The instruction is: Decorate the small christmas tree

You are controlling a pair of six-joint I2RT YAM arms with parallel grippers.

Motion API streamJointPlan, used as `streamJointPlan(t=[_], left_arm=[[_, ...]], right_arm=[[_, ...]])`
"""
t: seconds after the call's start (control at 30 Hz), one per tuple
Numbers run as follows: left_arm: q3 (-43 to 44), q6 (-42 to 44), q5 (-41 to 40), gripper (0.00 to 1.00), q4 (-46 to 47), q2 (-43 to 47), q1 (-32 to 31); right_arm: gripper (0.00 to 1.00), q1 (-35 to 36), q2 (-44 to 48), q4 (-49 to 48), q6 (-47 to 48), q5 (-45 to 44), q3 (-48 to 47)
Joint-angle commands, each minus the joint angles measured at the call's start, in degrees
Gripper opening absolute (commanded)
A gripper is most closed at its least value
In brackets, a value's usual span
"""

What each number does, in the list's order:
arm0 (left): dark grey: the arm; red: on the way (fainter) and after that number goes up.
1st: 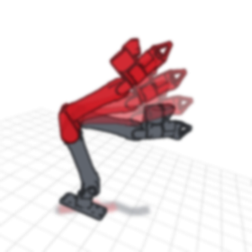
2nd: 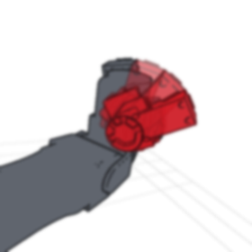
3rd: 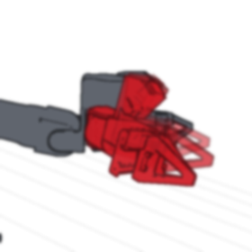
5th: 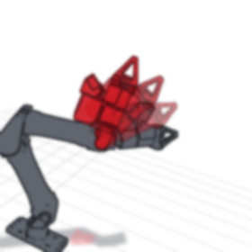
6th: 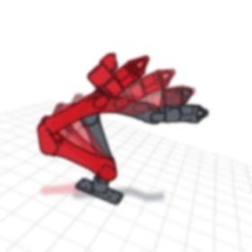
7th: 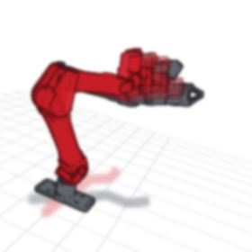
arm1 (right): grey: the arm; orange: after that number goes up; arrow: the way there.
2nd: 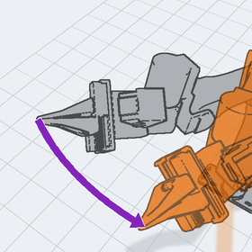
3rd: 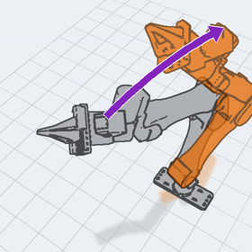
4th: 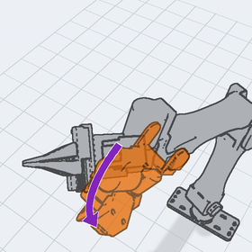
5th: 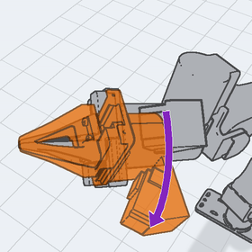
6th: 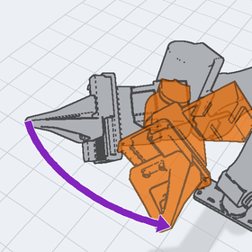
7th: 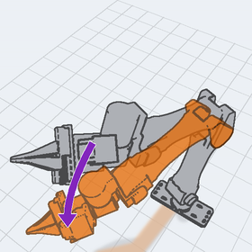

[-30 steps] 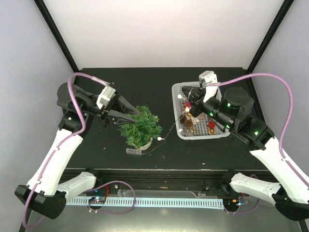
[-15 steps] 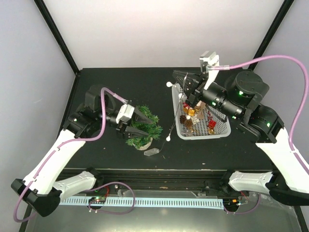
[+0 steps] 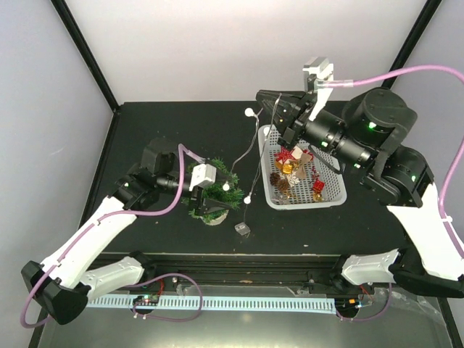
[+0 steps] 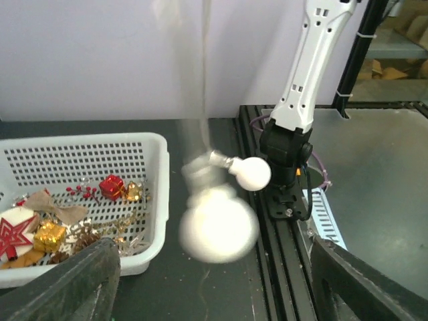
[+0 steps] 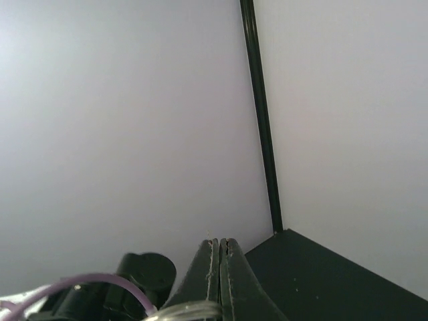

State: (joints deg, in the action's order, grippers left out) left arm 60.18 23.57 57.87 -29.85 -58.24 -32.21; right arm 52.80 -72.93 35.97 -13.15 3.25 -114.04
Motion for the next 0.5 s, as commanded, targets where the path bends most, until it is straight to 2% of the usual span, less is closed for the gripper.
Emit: streamJointPlan(t=[0.0, 0.47], left_arm=[[-1.08, -2.74, -2.48, 0.8, 6.1, -0.83, -0.88], [3.3, -6.47, 2.05, 0.82, 9.49, -9.55, -4.11]], right_arm=[[0.01, 0.63, -0.86, 0.75, -0.82, 1.18, -4.14], [0.01, 1.16, -2.79, 1.18, -1.75, 2.57, -8.62]])
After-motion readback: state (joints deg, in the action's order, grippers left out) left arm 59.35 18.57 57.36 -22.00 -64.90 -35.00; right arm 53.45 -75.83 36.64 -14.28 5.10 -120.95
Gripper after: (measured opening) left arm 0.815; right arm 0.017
